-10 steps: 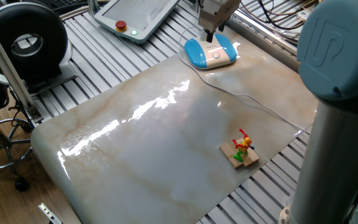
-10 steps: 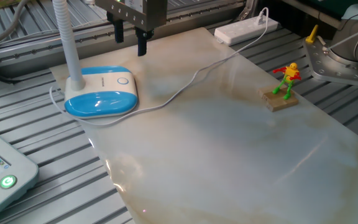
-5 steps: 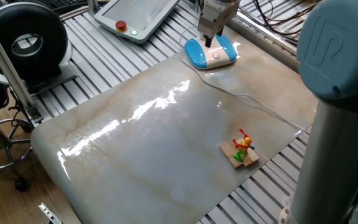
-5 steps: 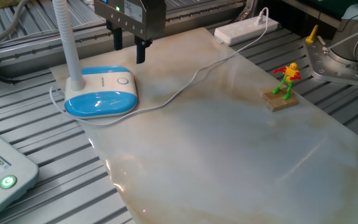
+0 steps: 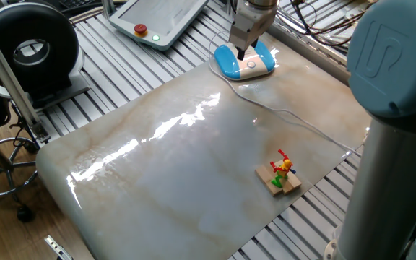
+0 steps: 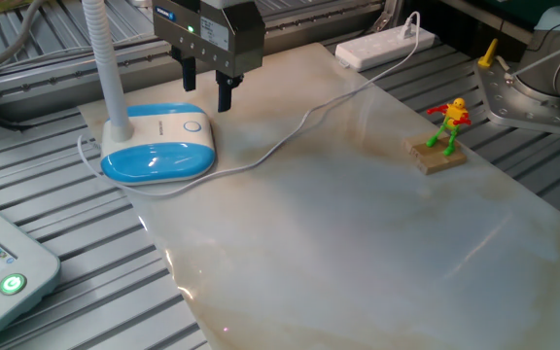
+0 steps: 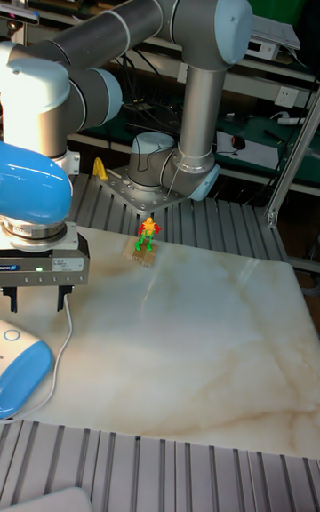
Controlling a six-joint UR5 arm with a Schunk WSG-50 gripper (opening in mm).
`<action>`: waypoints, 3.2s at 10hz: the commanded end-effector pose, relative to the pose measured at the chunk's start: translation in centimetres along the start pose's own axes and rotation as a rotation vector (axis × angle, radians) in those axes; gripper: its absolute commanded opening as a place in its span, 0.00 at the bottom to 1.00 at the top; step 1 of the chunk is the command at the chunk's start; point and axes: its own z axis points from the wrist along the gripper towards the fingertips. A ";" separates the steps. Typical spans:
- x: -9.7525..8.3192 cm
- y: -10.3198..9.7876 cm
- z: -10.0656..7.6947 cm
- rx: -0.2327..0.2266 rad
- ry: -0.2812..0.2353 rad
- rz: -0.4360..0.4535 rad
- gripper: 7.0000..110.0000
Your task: Turn off the desk lamp by pressing the button
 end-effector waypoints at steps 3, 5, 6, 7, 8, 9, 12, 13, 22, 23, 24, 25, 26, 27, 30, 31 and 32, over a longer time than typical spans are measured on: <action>0.0 0.1 0.6 -0.004 -0.011 0.011 0.57; 0.1 -0.4 0.2 0.007 0.001 0.010 0.57; 0.4 -0.8 -0.2 0.021 0.018 0.004 0.57; 0.9 -0.9 -0.2 0.024 0.037 0.002 0.57; 1.4 -0.8 -0.2 0.023 0.055 0.000 0.57; 1.8 -0.6 -0.2 0.016 0.074 0.003 0.57; 2.3 -0.1 -0.3 -0.005 0.094 0.032 0.57; 2.3 -0.1 -0.3 -0.006 0.094 0.043 0.57; 1.6 -0.2 1.4 -0.020 0.086 0.043 0.57; 1.5 -0.2 1.6 -0.018 0.085 0.043 0.57; 1.3 -0.1 1.8 -0.019 0.081 0.045 0.57; 1.3 -0.1 2.0 -0.019 0.081 0.046 0.57; 1.2 -0.1 2.2 -0.020 0.078 0.046 0.57; 1.1 -0.1 2.5 -0.021 0.075 0.046 0.57; 0.7 -0.4 3.4 -0.014 0.059 0.052 0.57; 0.5 -0.1 3.5 -0.025 0.053 0.062 0.57; 0.4 0.0 3.6 -0.030 0.053 0.064 0.57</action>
